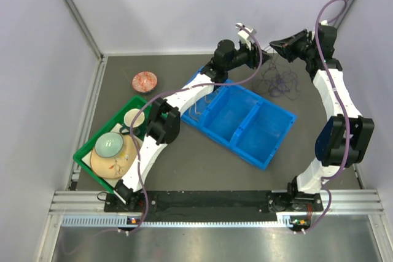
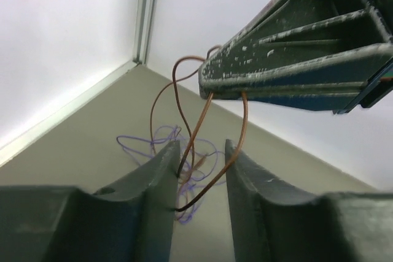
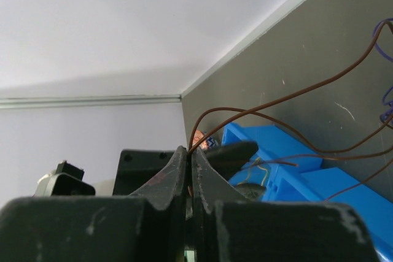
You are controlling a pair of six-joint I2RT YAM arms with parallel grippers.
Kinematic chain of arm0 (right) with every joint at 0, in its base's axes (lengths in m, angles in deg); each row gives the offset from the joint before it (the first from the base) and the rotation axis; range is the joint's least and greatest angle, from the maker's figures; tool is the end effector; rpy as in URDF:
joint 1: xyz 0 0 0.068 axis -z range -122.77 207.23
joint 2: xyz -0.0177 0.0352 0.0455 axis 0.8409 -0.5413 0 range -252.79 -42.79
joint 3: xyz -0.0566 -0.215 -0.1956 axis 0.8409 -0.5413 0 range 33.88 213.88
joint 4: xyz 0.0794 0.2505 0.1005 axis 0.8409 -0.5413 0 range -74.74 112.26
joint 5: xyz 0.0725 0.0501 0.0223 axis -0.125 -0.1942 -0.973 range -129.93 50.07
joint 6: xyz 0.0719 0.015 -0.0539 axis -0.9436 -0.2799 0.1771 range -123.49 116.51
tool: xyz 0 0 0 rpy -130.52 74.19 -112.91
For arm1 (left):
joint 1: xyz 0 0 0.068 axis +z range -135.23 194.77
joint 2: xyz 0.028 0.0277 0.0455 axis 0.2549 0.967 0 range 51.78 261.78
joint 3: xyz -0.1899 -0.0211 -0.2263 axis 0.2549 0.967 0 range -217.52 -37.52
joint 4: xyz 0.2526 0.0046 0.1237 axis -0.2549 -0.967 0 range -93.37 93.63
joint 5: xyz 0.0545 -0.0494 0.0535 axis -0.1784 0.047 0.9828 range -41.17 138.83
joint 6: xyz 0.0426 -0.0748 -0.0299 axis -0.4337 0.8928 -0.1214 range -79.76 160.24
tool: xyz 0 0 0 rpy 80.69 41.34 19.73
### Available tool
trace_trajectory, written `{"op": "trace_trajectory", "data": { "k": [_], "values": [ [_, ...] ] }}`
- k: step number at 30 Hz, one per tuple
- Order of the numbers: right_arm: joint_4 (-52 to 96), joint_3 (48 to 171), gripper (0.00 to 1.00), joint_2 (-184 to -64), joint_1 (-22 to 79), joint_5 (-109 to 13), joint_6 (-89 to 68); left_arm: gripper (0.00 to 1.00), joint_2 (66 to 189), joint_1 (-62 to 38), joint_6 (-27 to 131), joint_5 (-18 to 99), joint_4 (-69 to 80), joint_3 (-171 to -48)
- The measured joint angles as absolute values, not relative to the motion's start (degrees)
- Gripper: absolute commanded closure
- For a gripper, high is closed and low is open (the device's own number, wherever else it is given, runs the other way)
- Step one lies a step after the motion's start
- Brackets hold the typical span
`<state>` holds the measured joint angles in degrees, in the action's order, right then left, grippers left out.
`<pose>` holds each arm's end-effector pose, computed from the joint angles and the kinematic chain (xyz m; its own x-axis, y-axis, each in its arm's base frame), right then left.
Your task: Untangle the cables
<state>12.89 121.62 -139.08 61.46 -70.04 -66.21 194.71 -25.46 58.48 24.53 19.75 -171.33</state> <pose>0.4630 0.0070 0.3750 -0.5069 0.8085 -0.2988 0.0839 0.3913 0.9164 0.4894 -0.4579 0.3223 -0.1935 -0.2100 -0.9584 0.8843 0.3857 -0.2630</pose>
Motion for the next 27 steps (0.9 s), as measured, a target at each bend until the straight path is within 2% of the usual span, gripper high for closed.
{"op": "trace_trajectory", "data": {
  "k": [2, 6, 7, 8, 11, 18, 24, 27],
  "values": [
    [12.89, 121.62, 1.0, -139.08, 61.46, -70.02, -66.19, 0.97, 194.71, -25.46, 59.57, 24.77, 20.47, -171.33],
    [13.03, 121.62, 1.0, -139.08, 61.46, -70.02, -66.21, 1.0, 194.71, -25.46, 60.36, 25.12, 21.17, -171.33],
    [13.07, 121.62, 0.87, -139.08, 61.46, -70.02, -66.21, 1.0, 194.69, -25.46, 60.51, 25.34, 21.32, -171.14],
    [13.11, 121.62, 0.47, -139.08, 61.46, -70.04, -66.19, 1.0, 194.67, -25.46, 60.69, 25.58, 21.8, -170.77],
    [13.11, 121.62, 0.02, -139.08, 61.46, -70.48, -65.88, 1.0, 194.53, -25.46, 61.15, 26.41, 23.4, -168.82],
    [12.98, 121.45, 0.01, -139.05, 61.96, -72.1, -64.26, 1.0, 193.27, -25.46, 61.15, 29.32, 24.05, -163.14],
    [11.82, 113.49, 0.01, -134.94, 65.61, -72.71, -60.5, 1.0, 191.36, -25.02, 61.12, 31.24, 24.21, -160.95],
    [8.76, 110.67, 0.03, -133.04, 68.56, -68.12, -55.65, 1.0, 189.81, -24.95, 61.21, 32.25, 24.27, -160.41]
  ]
}}
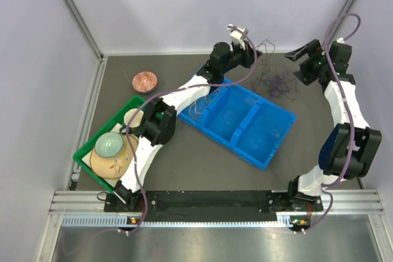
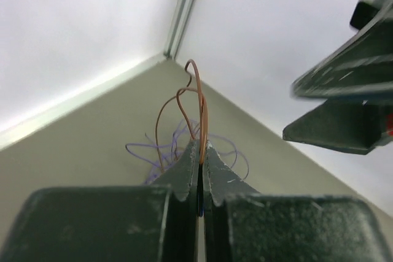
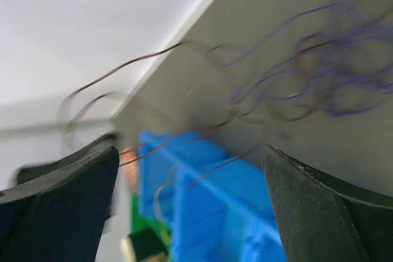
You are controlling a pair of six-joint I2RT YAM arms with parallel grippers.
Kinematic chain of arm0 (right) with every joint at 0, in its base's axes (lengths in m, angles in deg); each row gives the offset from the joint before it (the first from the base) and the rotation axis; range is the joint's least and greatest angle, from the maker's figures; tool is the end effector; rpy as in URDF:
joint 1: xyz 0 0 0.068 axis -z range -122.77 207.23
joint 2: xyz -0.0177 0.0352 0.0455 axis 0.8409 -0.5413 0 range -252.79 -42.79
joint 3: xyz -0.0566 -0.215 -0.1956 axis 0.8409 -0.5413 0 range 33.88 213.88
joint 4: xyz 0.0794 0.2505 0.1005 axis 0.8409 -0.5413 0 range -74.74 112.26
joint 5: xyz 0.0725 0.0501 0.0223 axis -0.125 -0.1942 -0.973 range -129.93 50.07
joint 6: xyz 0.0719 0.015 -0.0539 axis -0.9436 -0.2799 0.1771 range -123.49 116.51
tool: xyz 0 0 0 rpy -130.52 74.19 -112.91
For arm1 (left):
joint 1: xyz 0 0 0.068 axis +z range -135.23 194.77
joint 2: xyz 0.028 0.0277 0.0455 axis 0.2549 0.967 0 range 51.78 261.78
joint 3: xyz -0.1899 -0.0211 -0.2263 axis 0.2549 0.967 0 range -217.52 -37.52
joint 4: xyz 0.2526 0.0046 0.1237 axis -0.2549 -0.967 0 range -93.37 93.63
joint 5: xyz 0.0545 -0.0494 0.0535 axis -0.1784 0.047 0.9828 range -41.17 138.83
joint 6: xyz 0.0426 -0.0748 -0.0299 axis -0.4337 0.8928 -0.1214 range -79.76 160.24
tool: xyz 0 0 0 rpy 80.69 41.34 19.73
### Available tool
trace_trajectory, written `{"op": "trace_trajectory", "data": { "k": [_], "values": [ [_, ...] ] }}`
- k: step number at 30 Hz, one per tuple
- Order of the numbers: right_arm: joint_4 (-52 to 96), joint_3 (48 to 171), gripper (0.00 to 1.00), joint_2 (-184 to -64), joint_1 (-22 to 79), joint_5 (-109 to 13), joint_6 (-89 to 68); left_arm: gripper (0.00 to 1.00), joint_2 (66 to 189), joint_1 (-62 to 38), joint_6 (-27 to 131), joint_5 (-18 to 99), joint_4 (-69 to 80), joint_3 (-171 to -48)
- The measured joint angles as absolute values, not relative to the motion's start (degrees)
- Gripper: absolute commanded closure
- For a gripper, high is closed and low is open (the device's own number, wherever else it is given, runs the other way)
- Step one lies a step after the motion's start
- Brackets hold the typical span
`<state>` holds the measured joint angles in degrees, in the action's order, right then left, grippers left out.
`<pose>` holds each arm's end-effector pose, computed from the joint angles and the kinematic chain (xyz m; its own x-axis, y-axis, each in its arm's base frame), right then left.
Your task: Untangle the cables
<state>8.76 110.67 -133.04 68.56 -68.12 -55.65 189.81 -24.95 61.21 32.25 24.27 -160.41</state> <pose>0.4235 -0.0454 0.3317 -0.4619 0.8025 -0.3776 0.2041 0.5105 0.8353 0.4915 -0.4385 0.3092 -0.2285 -0.2561 -0.9393 0.8023 0.4970 -0.3307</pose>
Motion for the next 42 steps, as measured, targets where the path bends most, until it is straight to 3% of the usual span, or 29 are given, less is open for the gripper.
{"op": "trace_trajectory", "data": {
  "k": [5, 13, 22, 35, 38, 39, 42],
  "values": [
    [3.19, 110.52, 0.09, -133.39, 70.09, -57.76, -45.57, 1.0, 187.21, -24.85, 63.59, 33.39, 26.28, -160.38],
    [-0.48, 110.8, 0.35, -142.55, 69.22, -54.11, -39.56, 1.0, 185.99, -24.76, 66.06, 34.94, 28.01, -160.38],
    [-2.27, 116.2, 0.45, -150.92, 65.77, -54.0, -39.06, 1.0, 185.99, -24.76, 66.26, 35.22, 27.57, -160.38],
    [-1.66, 118.13, 0.57, -151.32, 63.34, -50.02, -39.13, 1.0, 185.99, -24.76, 65.58, 35.27, 26.83, -160.38],
    [-1.68, 119.2, 0.69, -151.69, 63.34, -47.57, -38.4, 1.0, 185.99, -24.76, 65.58, 35.24, 26.77, -160.38],
    [-1.6, 119.83, 0.96, -152.19, 63.34, -47.03, -38.1, 1.0, 185.99, -24.76, 65.56, 35.24, 26.74, -160.38],
    [-1.44, 123.28, 1.0, -155.23, 63.36, -46.2, -37.42, 1.0, 185.97, -24.74, 65.23, 35.24, 26.66, -160.36]
  ]
}}
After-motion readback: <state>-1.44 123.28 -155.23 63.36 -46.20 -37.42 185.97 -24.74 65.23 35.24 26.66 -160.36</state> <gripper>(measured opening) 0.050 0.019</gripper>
